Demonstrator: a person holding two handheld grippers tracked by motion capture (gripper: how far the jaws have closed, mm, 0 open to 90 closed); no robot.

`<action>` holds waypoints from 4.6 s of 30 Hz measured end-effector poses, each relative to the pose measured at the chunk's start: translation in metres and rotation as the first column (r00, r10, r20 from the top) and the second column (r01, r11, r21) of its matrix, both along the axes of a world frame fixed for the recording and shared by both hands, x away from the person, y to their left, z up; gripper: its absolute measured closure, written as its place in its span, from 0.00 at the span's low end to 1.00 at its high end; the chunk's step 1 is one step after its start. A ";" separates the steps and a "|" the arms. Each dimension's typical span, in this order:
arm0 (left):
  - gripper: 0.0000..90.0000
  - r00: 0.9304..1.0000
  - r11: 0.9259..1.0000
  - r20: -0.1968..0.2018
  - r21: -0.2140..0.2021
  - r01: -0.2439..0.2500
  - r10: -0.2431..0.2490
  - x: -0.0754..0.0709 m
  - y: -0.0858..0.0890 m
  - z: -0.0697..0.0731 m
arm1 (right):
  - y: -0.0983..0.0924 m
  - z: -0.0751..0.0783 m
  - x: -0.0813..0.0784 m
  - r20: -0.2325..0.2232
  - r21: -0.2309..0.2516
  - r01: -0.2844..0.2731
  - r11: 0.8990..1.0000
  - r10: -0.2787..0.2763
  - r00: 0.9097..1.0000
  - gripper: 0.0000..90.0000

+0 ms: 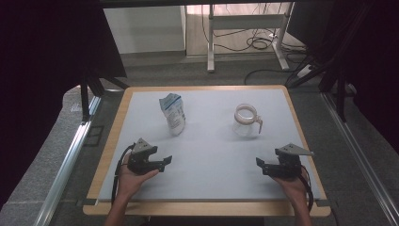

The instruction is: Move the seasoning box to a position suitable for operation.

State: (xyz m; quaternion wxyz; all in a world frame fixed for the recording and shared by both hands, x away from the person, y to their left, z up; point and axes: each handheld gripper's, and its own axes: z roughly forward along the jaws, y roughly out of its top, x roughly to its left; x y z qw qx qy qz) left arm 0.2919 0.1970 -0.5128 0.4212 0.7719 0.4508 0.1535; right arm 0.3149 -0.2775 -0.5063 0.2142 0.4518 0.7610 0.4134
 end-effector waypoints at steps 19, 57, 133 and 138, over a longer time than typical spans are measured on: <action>0.26 1.000 0.999 -0.018 -0.034 0.011 -0.011 -0.013 0.012 -0.001 | -0.009 0.012 0.011 0.019 0.013 -0.005 1.000 0.005 1.000 0.13; 0.23 0.999 0.996 -0.016 -0.079 0.048 -0.049 -0.014 0.008 0.006 | 0.044 0.078 0.113 0.020 -0.058 -0.094 0.994 0.095 0.995 0.04; 0.23 0.997 0.994 -0.002 -0.085 0.073 -0.074 0.000 0.015 0.011 | 0.098 0.031 0.078 -0.164 -0.155 -0.452 0.879 0.428 0.889 0.12; 0.23 0.997 0.994 -0.006 -0.083 0.071 -0.072 0.002 0.015 0.009 | 0.099 0.028 0.077 -0.151 -0.166 -0.442 0.882 0.420 0.895 0.11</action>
